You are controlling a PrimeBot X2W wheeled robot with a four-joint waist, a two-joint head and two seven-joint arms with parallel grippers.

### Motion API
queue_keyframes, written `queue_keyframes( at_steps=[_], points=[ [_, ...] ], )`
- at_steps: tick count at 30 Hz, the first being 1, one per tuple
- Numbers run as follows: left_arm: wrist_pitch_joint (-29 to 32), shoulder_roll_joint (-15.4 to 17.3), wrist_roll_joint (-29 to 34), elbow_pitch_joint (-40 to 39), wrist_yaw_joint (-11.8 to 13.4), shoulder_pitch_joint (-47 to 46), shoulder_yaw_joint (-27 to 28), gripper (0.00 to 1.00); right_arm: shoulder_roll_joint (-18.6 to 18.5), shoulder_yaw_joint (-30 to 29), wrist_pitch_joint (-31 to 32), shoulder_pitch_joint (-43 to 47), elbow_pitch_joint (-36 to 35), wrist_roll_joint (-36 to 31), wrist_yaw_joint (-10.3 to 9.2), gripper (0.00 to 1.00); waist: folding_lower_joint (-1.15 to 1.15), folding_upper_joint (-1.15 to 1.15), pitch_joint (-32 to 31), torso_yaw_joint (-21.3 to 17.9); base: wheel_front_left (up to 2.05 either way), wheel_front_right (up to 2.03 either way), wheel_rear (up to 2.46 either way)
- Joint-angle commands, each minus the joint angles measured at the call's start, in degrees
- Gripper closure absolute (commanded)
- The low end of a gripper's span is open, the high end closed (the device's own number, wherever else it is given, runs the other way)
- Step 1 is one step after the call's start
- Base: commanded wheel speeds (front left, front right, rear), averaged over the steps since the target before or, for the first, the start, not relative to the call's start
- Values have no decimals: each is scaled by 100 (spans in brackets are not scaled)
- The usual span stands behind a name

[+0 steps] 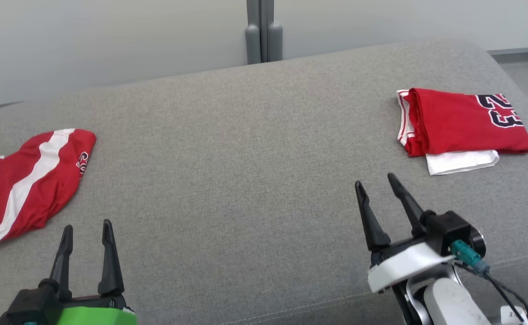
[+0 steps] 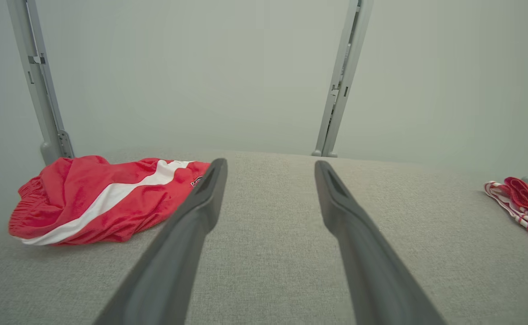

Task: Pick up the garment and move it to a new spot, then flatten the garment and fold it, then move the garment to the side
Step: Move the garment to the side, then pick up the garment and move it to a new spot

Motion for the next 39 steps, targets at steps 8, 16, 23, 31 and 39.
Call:
queue_keyframes(
  at_steps=[8, 16, 23, 31, 39],
  points=[
    [-20, -151, 226, 71, -265, 302, 2, 0, -9, -179, -24, 525, -275, 32, -8, 0, 1, 0, -300, -106, 0, 0, 0],
    [-20, -161, 300, 228, -348, 512, -46, 0, -10, -251, -24, 788, -414, 95, -8, 0, 1, 0, -424, -129, 0, 0, 0],
    [-20, -189, 402, 289, -356, 490, 46, 0, -10, -215, -24, 872, -471, 114, -8, 0, 1, 0, -410, -118, 0, 0, 0],
    [-19, -199, 434, 249, -359, 406, 103, 0, -10, -196, -24, 826, -517, 111, -8, 0, 1, 0, -336, -121, 0, 0, 0],
    [-20, -209, 405, 275, -359, 358, 204, 0, -10, -119, -24, 789, -492, 164, -8, 0, 1, 0, -350, -69, 0, 0, 0]
  ],
)
